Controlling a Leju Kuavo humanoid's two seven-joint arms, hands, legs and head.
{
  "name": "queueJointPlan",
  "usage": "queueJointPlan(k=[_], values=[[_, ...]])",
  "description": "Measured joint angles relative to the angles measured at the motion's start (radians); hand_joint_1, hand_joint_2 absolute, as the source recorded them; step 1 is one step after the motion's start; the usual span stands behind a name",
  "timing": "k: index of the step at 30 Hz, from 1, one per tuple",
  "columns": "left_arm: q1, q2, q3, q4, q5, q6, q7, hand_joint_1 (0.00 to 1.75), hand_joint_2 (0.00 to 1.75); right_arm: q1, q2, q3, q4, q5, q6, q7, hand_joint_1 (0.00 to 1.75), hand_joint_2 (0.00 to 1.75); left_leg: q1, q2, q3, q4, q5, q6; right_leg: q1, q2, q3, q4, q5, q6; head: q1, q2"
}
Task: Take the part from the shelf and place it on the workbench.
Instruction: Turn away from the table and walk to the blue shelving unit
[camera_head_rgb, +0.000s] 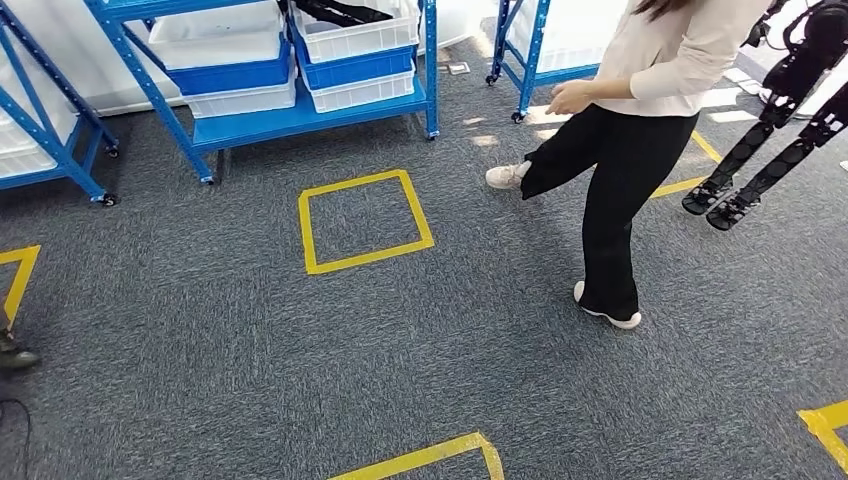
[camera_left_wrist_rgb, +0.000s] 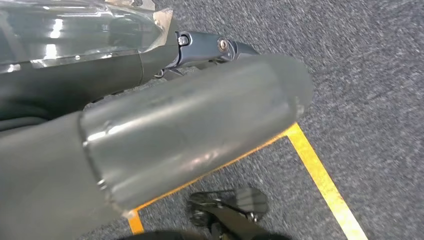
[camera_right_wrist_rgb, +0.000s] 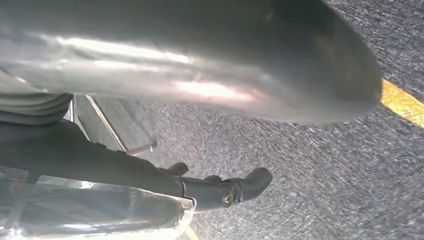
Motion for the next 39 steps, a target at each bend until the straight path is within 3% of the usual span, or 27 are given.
queueJointPlan(k=[2, 3, 5, 7, 9, 11, 13, 15, 17, 18, 19, 21, 22, 24, 26, 28, 30, 32, 33, 34, 35, 37, 39], values=[[-0.004, -0.001, -0.006, 0.000, -0.006, -0.004, 0.003, 0.00, 0.00, 0.008, -0.001, 0.000, 0.000, -0.003, -0.001, 0.000, 0.00, 0.00, 0.003, 0.012, -0.060, 0.112, -0.039, -0.003, 0.004, -0.027, 0.002, 0.000, -0.004, -0.006, 0.000, 0.000], [-0.005, -0.001, -0.007, 0.000, -0.007, -0.005, 0.005, 0.00, 0.00, 0.010, -0.001, 0.000, 0.000, -0.003, -0.001, -0.001, 0.00, 0.00, 0.003, 0.015, -0.064, 0.117, -0.028, -0.002, 0.006, -0.040, 0.004, 0.000, -0.006, -0.009, 0.000, 0.000], [-0.006, -0.001, -0.008, 0.000, -0.008, -0.007, 0.007, 0.00, 0.00, 0.009, 0.000, 0.000, 0.000, 0.000, -0.001, -0.001, 0.00, 0.00, 0.001, 0.030, -0.018, 0.022, 0.034, 0.008, 0.009, -0.062, 0.010, 0.000, -0.011, -0.012, 0.000, 0.000], [-0.012, -0.001, -0.008, 0.000, -0.008, -0.008, 0.008, 0.00, 0.00, 0.008, 0.003, 0.000, 0.000, 0.003, -0.001, -0.001, 0.00, 0.00, -0.009, 0.073, 0.048, -0.109, 0.082, 0.021, 0.016, -0.083, 0.017, 0.000, -0.019, -0.008, 0.000, 0.000], [-0.018, 0.000, -0.009, 0.000, -0.008, -0.008, 0.009, 0.00, 0.00, 0.007, 0.004, 0.000, 0.000, 0.006, -0.001, -0.001, 0.00, 0.00, -0.019, 0.090, 0.069, -0.156, 0.086, 0.029, 0.022, -0.104, 0.021, -0.001, -0.025, 0.001, 0.002, 0.000], [-0.018, -0.001, -0.010, 0.000, -0.008, -0.009, 0.010, 0.00, 0.00, 0.004, 0.006, 0.000, -0.001, 0.008, -0.001, -0.001, 0.00, 0.00, -0.017, 0.064, 0.072, -0.166, 0.091, 0.035, 0.025, -0.121, 0.025, -0.003, -0.030, 0.009, 0.002, 0.000], [-0.017, -0.002, -0.012, 0.000, -0.008, -0.008, 0.011, 0.00, 0.00, 0.001, 0.006, 0.000, -0.002, 0.010, -0.001, -0.001, 0.00, 0.00, -0.010, 0.040, 0.083, -0.186, 0.101, 0.046, 0.025, -0.083, 0.013, 0.034, -0.053, 0.013, 0.003, 0.000], [-0.021, -0.004, -0.014, 0.000, -0.008, -0.009, 0.012, 0.00, 0.00, 0.002, 0.005, 0.000, -0.002, 0.010, 0.000, -0.001, 0.00, 0.00, -0.006, 0.014, 0.088, -0.195, 0.108, 0.055, 0.018, -0.017, -0.039, 0.145, -0.102, 0.010, 0.006, 0.000], [-0.023, -0.006, -0.015, 0.000, -0.008, -0.009, 0.013, 0.00, 0.00, 0.007, 0.004, 0.000, -0.002, 0.011, 0.001, -0.001, 0.00, 0.00, -0.005, -0.018, 0.087, -0.194, 0.109, 0.057, 0.011, 0.006, -0.100, 0.254, -0.136, 0.014, 0.007, 0.000], [-0.022, -0.007, -0.015, 0.000, -0.009, -0.009, 0.013, 0.00, 0.00, 0.009, 0.003, 0.000, -0.002, 0.011, 0.002, 0.000, 0.00, 0.00, -0.004, -0.035, 0.088, -0.193, 0.109, 0.056, 0.008, 0.009, -0.112, 0.267, -0.131, 0.023, 0.007, 0.000], [-0.021, -0.007, -0.015, 0.000, -0.009, -0.009, 0.014, 0.00, 0.00, 0.010, 0.002, 0.000, -0.002, 0.013, 0.003, 0.000, 0.00, 0.00, -0.003, -0.052, 0.088, -0.192, 0.108, 0.054, 0.004, 0.011, -0.105, 0.240, -0.110, 0.035, 0.007, 0.000], [-0.021, -0.007, -0.015, 0.000, -0.010, -0.010, 0.016, 0.00, 0.00, 0.009, 0.001, 0.000, -0.001, 0.016, 0.005, 0.001, 0.00, 0.00, -0.001, -0.081, 0.088, -0.186, 0.105, 0.046, -0.007, 0.039, -0.056, 0.110, -0.045, 0.060, 0.008, 0.000], [-0.021, -0.007, -0.015, 0.000, -0.010, -0.010, 0.017, 0.00, 0.00, 0.008, 0.000, 0.000, -0.001, 0.019, 0.006, 0.001, 0.00, 0.00, -0.002, -0.093, 0.087, -0.181, 0.102, 0.039, -0.009, 0.055, -0.033, 0.053, -0.020, 0.062, 0.009, 0.000], [-0.022, -0.007, -0.015, 0.000, -0.010, -0.010, 0.018, 0.00, 0.00, 0.005, 0.000, 0.000, -0.001, 0.024, 0.009, 0.001, 0.00, 0.00, -0.005, -0.111, 0.082, -0.174, 0.098, 0.026, -0.006, 0.071, -0.013, 0.004, -0.002, 0.049, 0.010, 0.000], [-0.021, -0.006, -0.015, 0.000, -0.010, -0.008, 0.019, 0.00, 0.00, 0.000, 0.001, 0.001, -0.001, 0.030, 0.014, 0.001, 0.00, 0.00, -0.002, -0.121, 0.078, -0.174, 0.098, 0.016, -0.005, 0.051, -0.007, 0.003, 0.001, 0.029, 0.009, 0.000], [-0.021, -0.005, -0.016, 0.000, -0.010, -0.006, 0.018, 0.00, 0.00, -0.004, 0.002, 0.002, -0.001, 0.034, 0.017, 0.001, 0.00, 0.00, -0.001, -0.085, 0.063, -0.143, 0.079, 0.008, -0.009, 0.032, -0.002, 0.000, 0.004, 0.013, 0.006, 0.000], [-0.023, -0.004, -0.016, 0.000, -0.010, -0.005, 0.017, 0.00, 0.00, -0.004, 0.004, 0.002, -0.001, 0.035, 0.018, 0.001, 0.00, 0.00, -0.001, -0.022, 0.011, -0.036, 0.022, 0.000, -0.007, 0.007, 0.001, -0.001, 0.002, -0.002, 0.001, 0.000], [-0.025, -0.004, -0.017, 0.000, -0.012, -0.005, 0.017, 0.00, 0.00, 0.001, 0.005, 0.002, -0.001, 0.033, 0.017, 0.001, 0.00, 0.00, 0.004, 0.006, -0.056, 0.090, -0.027, -0.007, -0.003, -0.023, 0.003, -0.001, -0.003, -0.010, -0.001, 0.000], [-0.024, -0.004, -0.017, 0.000, -0.013, -0.005, 0.017, 0.00, 0.00, 0.003, 0.005, 0.002, -0.001, 0.033, 0.017, 0.001, 0.00, 0.00, 0.006, 0.012, -0.072, 0.115, -0.028, -0.009, -0.001, -0.037, 0.004, -0.001, -0.005, -0.012, -0.001, 0.000], [-0.024, -0.004, -0.017, 0.000, -0.013, -0.005, 0.017, 0.00, 0.00, 0.003, 0.005, 0.002, -0.001, 0.033, 0.017, 0.001, 0.00, 0.00, 0.008, 0.017, -0.067, 0.102, -0.010, -0.010, -0.001, -0.049, 0.006, -0.001, -0.007, -0.013, -0.001, 0.000], [-0.023, -0.003, -0.018, 0.000, -0.013, -0.005, 0.017, 0.00, 0.00, 0.003, 0.006, 0.002, -0.001, 0.033, 0.016, 0.001, 0.00, 0.00, 0.009, 0.025, -0.042, 0.050, 0.021, -0.009, -0.001, -0.061, 0.009, -0.001, -0.010, -0.011, -0.001, 0.000], [-0.025, -0.002, -0.018, 0.000, -0.013, -0.005, 0.017, 0.00, 0.00, 0.003, 0.007, 0.002, -0.001, 0.033, 0.016, 0.001, 0.00, 0.00, 0.005, 0.069, 0.030, -0.084, 0.077, -0.002, 0.004, -0.081, 0.016, -0.001, -0.018, -0.003, -0.002, 0.000], [-0.028, -0.001, -0.018, 0.000, -0.013, -0.005, 0.017, 0.00, 0.00, 0.003, 0.007, 0.002, -0.001, 0.033, 0.016, 0.000, 0.00, 0.00, -0.004, 0.095, 0.067, -0.152, 0.091, 0.007, 0.011, -0.100, 0.021, -0.002, -0.027, 0.009, 0.000, 0.000]])
